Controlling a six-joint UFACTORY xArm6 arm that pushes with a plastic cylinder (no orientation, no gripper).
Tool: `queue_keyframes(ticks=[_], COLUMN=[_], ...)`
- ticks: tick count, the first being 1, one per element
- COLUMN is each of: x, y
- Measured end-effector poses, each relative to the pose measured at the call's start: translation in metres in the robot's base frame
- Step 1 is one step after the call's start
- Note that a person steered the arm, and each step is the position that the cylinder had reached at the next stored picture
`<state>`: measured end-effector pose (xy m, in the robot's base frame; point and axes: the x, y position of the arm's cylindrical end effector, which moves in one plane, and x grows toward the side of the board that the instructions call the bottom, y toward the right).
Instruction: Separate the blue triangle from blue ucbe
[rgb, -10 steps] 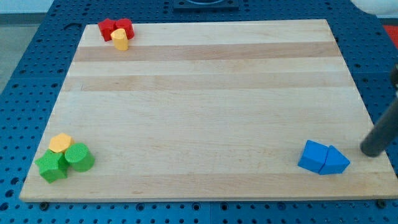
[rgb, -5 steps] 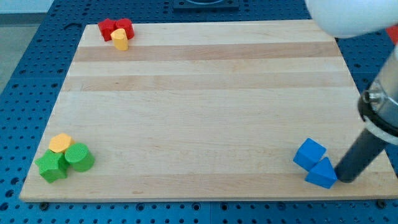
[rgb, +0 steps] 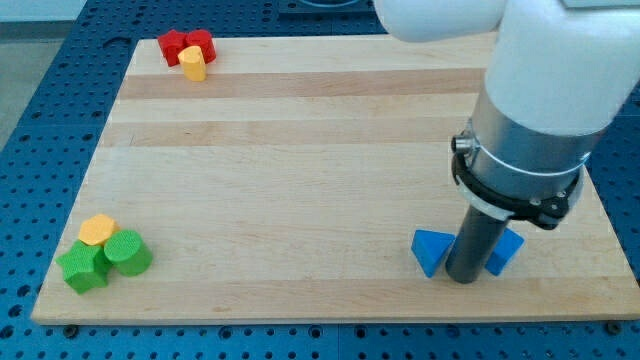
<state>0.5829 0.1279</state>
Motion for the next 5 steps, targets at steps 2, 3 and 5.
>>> queue_keyframes(ticks=[2,3,5], x=[-0.022,-0.023,-0.023], y=[-0.038,-0.086,-0.112])
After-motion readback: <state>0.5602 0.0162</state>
